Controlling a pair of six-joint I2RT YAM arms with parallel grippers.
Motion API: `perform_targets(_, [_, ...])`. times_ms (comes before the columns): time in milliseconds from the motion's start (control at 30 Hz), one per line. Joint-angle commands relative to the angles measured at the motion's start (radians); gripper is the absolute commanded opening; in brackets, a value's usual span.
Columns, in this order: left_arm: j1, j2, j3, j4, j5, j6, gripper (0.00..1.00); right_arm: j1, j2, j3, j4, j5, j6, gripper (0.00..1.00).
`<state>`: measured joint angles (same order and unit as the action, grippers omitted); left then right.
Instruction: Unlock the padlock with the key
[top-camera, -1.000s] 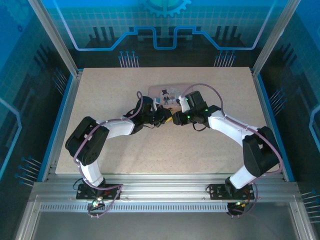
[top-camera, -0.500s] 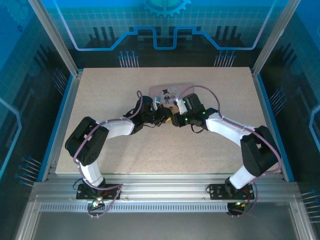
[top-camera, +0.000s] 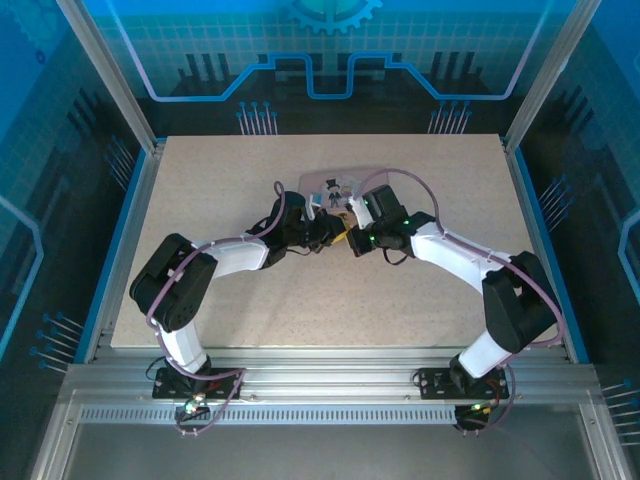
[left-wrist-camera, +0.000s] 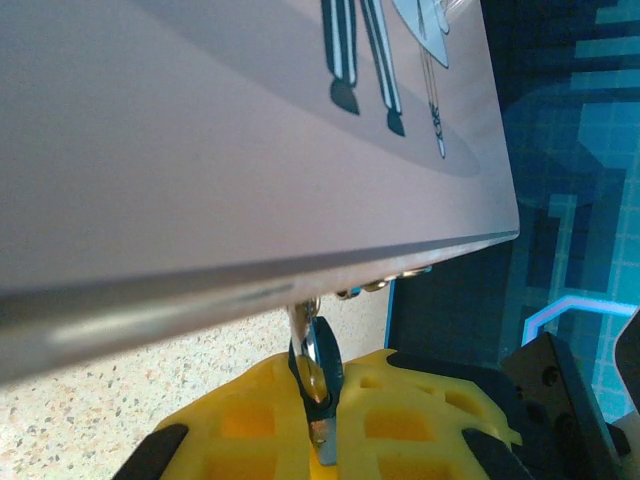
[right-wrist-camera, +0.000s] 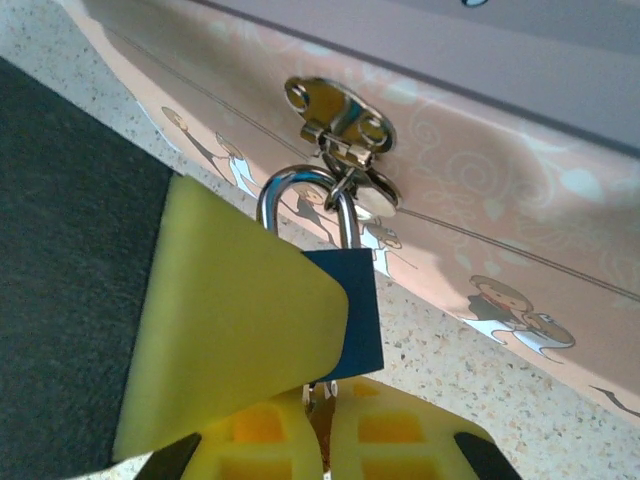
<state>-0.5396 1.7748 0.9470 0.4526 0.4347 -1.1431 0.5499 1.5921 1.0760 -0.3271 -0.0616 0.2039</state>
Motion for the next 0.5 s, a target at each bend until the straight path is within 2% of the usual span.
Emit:
perform_targets(0, [-0.014,-0.050,0.005,0.061,0.059,0.010,0.07,0.010,0.025,0.036,-0.009,-0.059,0.014,0.00])
perform_targets(100, [-0.014,-0.049,-0.002,0.047,0.044,0.021,0.19,0.004,0.042,0.006,0.025,-0.082,0.023,0.00])
perform_targets(233, [-0.014,-0.034,-0.045,0.053,0.002,0.021,0.30,-0.015,0.085,-0.068,0.130,-0.146,0.063,0.00])
perform_targets(467, [-0.014,-0.005,-0.153,0.122,-0.051,-0.021,0.34,-0.021,0.154,-0.104,0.184,-0.226,0.068,0.00])
